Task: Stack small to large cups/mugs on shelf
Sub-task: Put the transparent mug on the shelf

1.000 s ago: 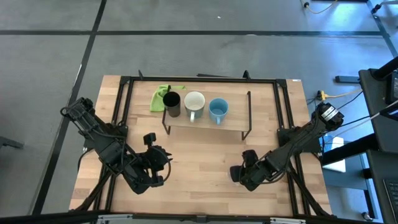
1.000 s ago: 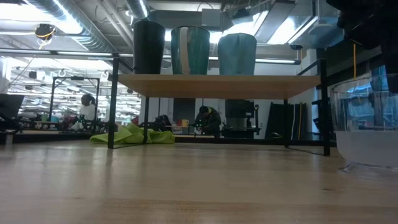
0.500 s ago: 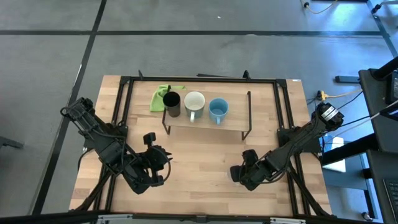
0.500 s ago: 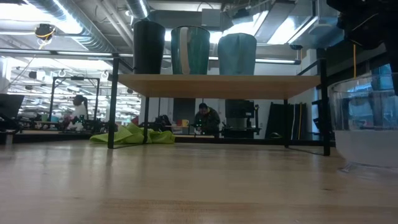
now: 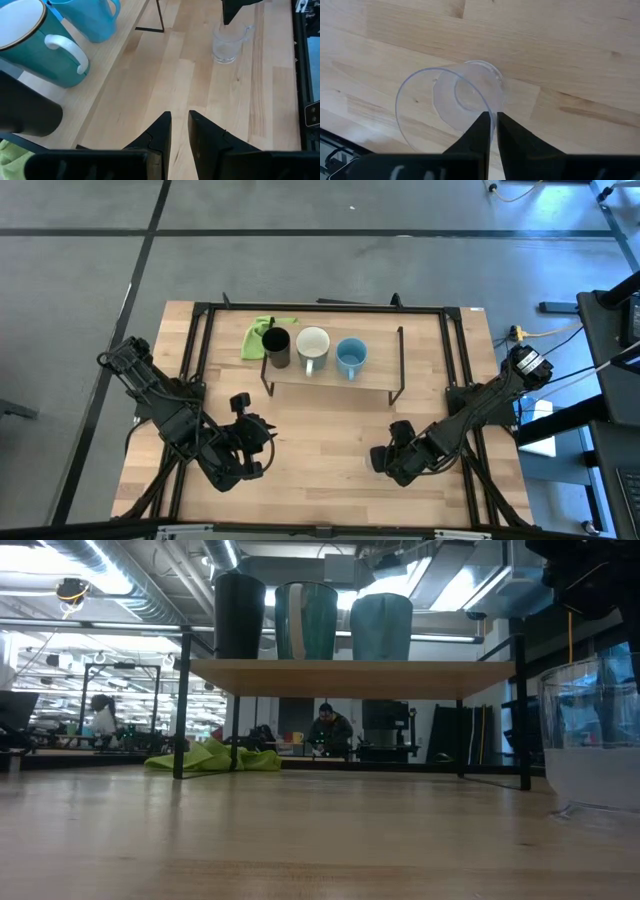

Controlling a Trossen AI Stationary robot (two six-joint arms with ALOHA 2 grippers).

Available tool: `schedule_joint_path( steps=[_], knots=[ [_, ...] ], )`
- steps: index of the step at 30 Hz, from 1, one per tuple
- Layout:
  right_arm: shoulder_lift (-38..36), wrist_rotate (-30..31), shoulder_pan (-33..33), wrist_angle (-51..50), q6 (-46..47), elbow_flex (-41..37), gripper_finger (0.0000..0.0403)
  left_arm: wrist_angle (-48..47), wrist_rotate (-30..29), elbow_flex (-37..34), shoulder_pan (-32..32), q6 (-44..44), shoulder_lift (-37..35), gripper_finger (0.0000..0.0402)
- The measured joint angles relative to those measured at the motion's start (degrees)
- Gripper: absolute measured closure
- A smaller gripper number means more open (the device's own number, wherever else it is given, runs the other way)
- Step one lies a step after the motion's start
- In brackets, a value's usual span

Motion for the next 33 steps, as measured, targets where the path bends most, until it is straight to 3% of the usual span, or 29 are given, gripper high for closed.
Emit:
schedule_joint_path(
  steps=[6,14,23,33],
  knots=[
    [-0.04,1.01,-0.99,-3.85,-2.35,3.52,0.037,-0.04,0.0,0.0,0.0,0.0,0.0,0.0343],
    [-0.09,4.47,-4.73,-27.07,-9.78,18.62,0.037,-0.04,0.0,0.0,0.0,0.0,0.0,0.0343],
    [-0.13,8.45,-9.44,-43.3,-14.88,31.48,0.037,-0.04,0.0,0.0,0.0,0.0,0.0,0.0343],
    [-1.77,9.9,-19.73,-46.65,-24.96,34.73,0.037,0.3,0.02,0.0,0.0,0.0,0.0,0.0343]
  ],
)
